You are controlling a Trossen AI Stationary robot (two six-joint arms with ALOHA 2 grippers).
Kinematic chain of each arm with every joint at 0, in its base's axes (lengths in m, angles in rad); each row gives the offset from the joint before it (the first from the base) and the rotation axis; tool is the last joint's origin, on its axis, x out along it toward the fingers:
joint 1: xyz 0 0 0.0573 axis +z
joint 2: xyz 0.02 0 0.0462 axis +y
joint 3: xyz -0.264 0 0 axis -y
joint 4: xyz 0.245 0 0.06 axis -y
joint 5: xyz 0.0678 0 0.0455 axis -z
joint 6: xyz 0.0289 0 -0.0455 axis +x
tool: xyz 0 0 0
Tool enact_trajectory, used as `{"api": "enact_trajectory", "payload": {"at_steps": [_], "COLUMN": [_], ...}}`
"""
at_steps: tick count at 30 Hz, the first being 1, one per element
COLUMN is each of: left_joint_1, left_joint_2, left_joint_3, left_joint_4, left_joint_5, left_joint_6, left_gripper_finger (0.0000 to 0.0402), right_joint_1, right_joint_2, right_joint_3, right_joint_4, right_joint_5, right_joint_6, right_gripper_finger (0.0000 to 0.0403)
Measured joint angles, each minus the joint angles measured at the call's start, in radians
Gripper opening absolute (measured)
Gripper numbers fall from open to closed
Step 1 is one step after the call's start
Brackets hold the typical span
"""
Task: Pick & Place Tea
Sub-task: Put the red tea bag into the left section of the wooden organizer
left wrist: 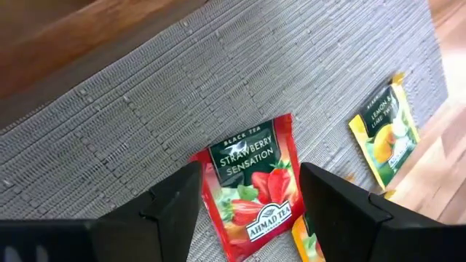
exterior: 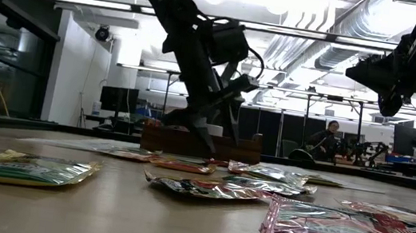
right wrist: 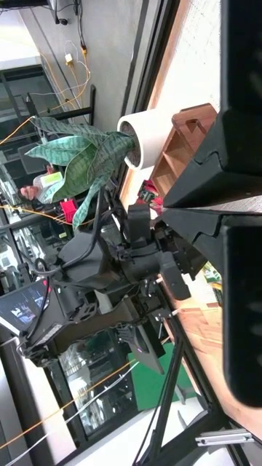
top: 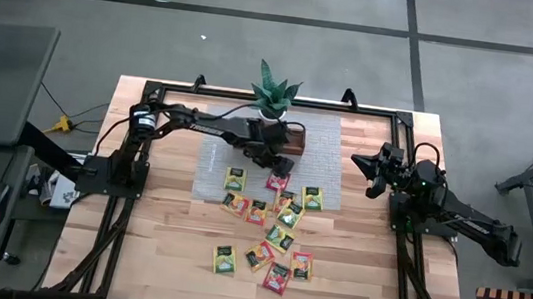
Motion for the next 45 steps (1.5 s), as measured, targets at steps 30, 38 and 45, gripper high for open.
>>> {"api": "enact_trajectory", "payload": {"at_steps": [30,38,45], "left_joint_1": [-0.080,-0.081,-0.088], "left_joint_2": [-0.002,-0.002,-0.002], "left_joint_3": [0.000,0.001,0.081], "left_joint_4": [-0.047,-0.038,-0.075], "left_joint_5": [-0.160,-0.141,-0.141], "left_joint_6": [0.126,0.101,0.190], "left_gripper_finger": [0.0228,0.0276,0.0297], "right_joint_1": [0.000,0.000,0.000], "right_joint_2": [0.000,0.000,0.000], "right_joint_3": [0.000,0.000,0.000], "right_joint_4": [0.000,0.000,0.000], "right_joint_5": [0.000,0.000,0.000], "right_joint_6": [0.000,0.000,0.000], "right_gripper_finger": [0.0012,0.0012,0.0012]}}
